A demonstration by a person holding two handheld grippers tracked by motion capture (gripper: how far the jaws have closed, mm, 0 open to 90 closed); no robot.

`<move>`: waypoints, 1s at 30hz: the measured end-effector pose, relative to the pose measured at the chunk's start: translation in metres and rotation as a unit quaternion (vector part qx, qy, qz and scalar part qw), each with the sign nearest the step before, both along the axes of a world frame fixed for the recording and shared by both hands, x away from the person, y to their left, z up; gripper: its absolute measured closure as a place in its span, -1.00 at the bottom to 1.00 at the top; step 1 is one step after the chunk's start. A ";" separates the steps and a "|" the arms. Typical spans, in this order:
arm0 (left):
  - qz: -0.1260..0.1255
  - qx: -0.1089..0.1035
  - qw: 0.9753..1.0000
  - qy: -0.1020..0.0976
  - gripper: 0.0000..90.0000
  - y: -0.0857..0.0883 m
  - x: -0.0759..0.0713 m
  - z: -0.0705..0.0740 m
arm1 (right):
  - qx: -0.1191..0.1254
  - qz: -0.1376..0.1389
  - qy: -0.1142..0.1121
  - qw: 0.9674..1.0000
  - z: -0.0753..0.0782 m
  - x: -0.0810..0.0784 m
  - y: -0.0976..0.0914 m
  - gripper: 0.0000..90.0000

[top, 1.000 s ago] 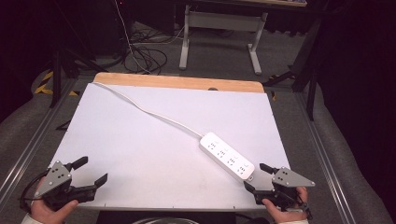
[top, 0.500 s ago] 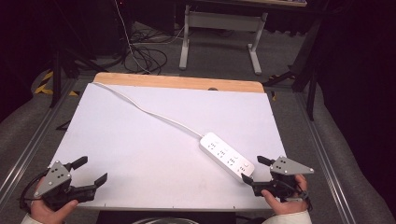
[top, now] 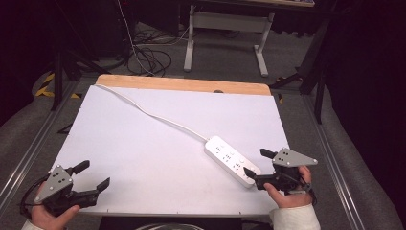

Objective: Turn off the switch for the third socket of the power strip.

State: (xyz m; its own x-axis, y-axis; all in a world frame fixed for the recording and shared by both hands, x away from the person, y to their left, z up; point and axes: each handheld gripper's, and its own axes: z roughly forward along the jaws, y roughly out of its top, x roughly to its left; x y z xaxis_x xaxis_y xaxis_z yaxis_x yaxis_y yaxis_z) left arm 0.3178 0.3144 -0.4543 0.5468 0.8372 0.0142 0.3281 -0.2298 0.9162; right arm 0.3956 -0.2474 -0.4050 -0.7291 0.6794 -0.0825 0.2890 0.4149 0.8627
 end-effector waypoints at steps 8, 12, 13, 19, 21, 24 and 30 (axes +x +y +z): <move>-0.001 -0.002 1.000 0.003 -0.71 0.000 0.000 0.000 | -0.005 -0.009 0.001 1.000 0.009 0.015 0.005 -0.66; -0.001 -0.001 1.000 0.003 -0.71 0.000 0.000 0.000 | -0.008 -0.010 0.002 1.000 0.012 0.021 0.008 -0.65; 0.000 -0.002 1.000 0.003 -0.71 0.000 0.000 0.000 | -0.008 -0.010 0.002 1.000 0.013 0.023 0.009 -0.64; 0.004 0.002 1.000 0.001 -0.70 0.001 0.000 0.000 | -0.010 -0.035 0.008 0.999 0.015 0.035 0.010 -0.56; 0.005 0.002 1.000 0.001 -0.70 0.001 0.000 0.000 | -0.012 -0.038 0.012 0.999 0.014 0.039 0.010 -0.52; 0.005 0.002 1.000 0.001 -0.70 0.001 0.000 0.000 | -0.014 -0.038 0.013 0.999 0.014 0.044 0.010 -0.45; 0.011 0.005 1.000 0.001 -0.68 0.001 0.000 0.000 | -0.021 -0.039 0.023 0.999 0.012 0.056 0.009 -0.23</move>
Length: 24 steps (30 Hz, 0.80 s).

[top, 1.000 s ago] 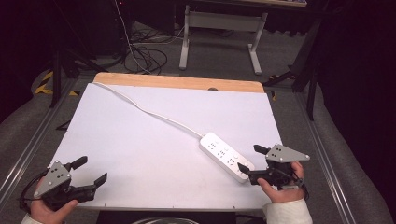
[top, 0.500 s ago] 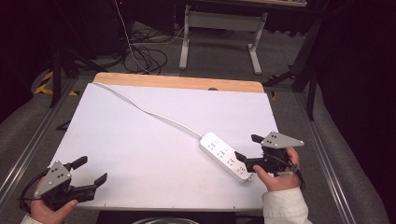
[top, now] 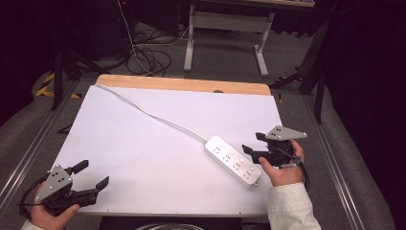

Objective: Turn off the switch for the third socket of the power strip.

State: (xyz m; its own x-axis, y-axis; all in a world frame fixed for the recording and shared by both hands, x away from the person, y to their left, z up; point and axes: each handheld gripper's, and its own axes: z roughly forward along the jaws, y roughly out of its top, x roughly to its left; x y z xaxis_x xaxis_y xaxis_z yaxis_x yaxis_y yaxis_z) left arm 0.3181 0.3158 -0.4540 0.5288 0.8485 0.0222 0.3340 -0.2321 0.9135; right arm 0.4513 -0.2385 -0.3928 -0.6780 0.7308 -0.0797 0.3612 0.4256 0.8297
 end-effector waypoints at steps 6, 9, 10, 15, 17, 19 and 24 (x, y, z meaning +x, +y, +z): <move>0.001 -0.001 1.000 -0.001 -0.68 0.000 0.000 0.000 | -0.009 0.003 0.013 1.000 -0.001 0.007 0.001 0.49; 0.001 0.000 1.000 -0.001 -0.68 0.000 0.000 0.000 | -0.024 0.011 0.035 0.999 -0.001 0.008 0.003 0.92; 0.001 -0.003 1.000 0.001 -0.68 0.000 0.000 0.000 | -0.027 0.017 0.046 0.998 -0.002 0.009 0.004 1.00; 0.001 -0.004 1.000 0.001 -0.68 0.000 0.000 0.000 | -0.043 0.018 0.068 0.997 -0.003 0.013 0.008 1.00; 0.001 -0.003 1.000 0.001 -0.68 0.000 0.000 0.000 | -0.046 0.019 0.081 0.995 -0.004 0.015 0.009 1.00; 0.002 -0.003 1.000 0.000 -0.68 -0.001 0.000 -0.001 | -0.051 0.022 0.099 0.994 -0.005 0.017 0.011 1.00; 0.001 -0.002 1.000 0.001 -0.68 -0.001 0.000 0.000 | -0.070 0.021 0.138 0.988 -0.009 0.023 0.016 1.00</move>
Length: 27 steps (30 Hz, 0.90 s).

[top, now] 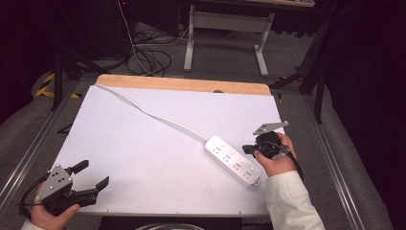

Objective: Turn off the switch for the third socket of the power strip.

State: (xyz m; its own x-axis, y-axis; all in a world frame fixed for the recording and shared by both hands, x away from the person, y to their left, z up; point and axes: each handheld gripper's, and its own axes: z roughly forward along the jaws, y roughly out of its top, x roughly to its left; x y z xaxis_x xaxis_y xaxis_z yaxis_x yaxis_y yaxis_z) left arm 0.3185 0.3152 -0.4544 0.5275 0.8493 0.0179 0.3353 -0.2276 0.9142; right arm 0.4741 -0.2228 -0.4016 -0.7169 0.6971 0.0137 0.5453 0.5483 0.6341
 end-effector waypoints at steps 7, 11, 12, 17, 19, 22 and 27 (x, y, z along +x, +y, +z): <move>0.000 0.000 1.000 0.000 -0.68 0.000 0.000 0.000 | -0.025 -0.006 0.036 0.999 -0.005 0.005 0.007 1.00; 0.000 0.001 1.000 0.001 -0.68 0.000 0.000 0.000 | -0.048 -0.003 0.048 0.998 -0.010 0.008 0.012 1.00; -0.001 0.002 1.000 0.001 -0.68 0.000 0.000 0.000 | -0.053 -0.003 0.048 0.997 -0.011 0.008 0.013 1.00; 0.000 0.002 1.000 0.001 -0.68 0.000 0.000 0.000 | -0.071 -0.001 0.058 0.996 -0.015 0.011 0.016 1.00; -0.001 0.001 1.000 0.000 -0.68 0.000 0.000 0.000 | -0.078 0.000 0.064 0.995 -0.017 0.012 0.017 1.00; 0.000 0.003 1.000 -0.001 -0.68 0.000 0.000 0.000 | -0.088 -0.001 0.073 0.993 -0.019 0.013 0.019 1.00; -0.002 0.004 1.000 0.001 -0.68 0.000 0.000 0.000 | -0.097 0.000 0.077 0.992 -0.022 0.014 0.020 1.00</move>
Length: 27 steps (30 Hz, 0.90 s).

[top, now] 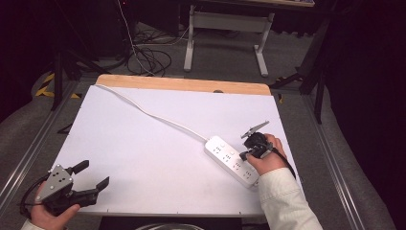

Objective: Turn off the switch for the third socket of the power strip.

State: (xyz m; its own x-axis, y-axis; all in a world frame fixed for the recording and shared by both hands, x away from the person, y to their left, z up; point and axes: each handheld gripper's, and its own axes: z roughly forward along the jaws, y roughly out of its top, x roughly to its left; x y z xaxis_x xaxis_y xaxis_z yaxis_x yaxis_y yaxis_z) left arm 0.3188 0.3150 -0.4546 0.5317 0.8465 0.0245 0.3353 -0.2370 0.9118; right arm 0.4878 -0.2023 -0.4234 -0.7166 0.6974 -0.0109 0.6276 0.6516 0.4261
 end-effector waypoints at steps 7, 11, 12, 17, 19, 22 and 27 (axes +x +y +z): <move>0.000 0.000 1.000 0.000 -0.68 0.000 0.000 0.000 | -0.005 0.005 0.004 1.000 -0.004 0.000 0.002 1.00; -0.001 0.000 1.000 0.001 -0.68 0.000 0.000 0.000 | -0.004 0.003 0.000 1.000 -0.005 0.000 0.003 1.00; 0.000 0.000 1.000 0.000 -0.68 0.000 0.000 0.000 | -0.005 0.003 0.000 1.000 -0.005 0.000 0.003 1.00; -0.001 0.000 1.000 0.001 -0.68 0.000 0.000 0.000 | -0.006 0.001 -0.001 1.000 -0.008 -0.001 0.003 1.00; -0.001 -0.003 1.000 0.002 -0.68 0.000 -0.001 0.000 | -0.004 -0.001 -0.001 1.000 -0.008 -0.001 0.002 1.00; -0.001 -0.003 1.000 0.002 -0.68 0.000 0.000 0.000 | -0.004 -0.002 0.000 1.000 -0.008 -0.001 0.003 1.00; -0.001 0.002 1.000 0.001 -0.68 0.000 0.000 0.000 | -0.002 -0.006 -0.004 1.000 -0.009 -0.002 0.002 1.00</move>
